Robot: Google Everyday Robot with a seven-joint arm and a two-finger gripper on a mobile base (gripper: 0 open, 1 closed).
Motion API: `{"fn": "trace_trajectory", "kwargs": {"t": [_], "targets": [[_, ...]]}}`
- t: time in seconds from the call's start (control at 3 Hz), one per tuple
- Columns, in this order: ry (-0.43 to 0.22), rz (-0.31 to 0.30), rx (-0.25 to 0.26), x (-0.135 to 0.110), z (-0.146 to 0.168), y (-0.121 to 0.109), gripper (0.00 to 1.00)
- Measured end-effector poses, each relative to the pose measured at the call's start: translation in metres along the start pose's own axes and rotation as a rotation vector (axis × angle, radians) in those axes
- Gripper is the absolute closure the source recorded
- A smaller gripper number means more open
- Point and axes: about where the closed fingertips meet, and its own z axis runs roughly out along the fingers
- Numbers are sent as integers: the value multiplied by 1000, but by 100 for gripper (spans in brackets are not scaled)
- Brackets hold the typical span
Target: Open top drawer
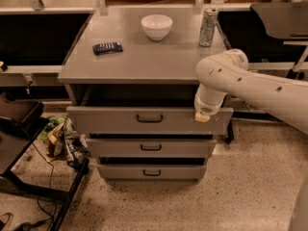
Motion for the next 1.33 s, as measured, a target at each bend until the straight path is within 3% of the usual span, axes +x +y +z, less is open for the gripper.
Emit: {"fn": "trace_trajectory", "kwargs": {"t": [0.67, 1.33], "targets": [[11, 0, 2, 7, -16, 4, 100], [11, -4, -37, 11, -18, 22, 100]]}}
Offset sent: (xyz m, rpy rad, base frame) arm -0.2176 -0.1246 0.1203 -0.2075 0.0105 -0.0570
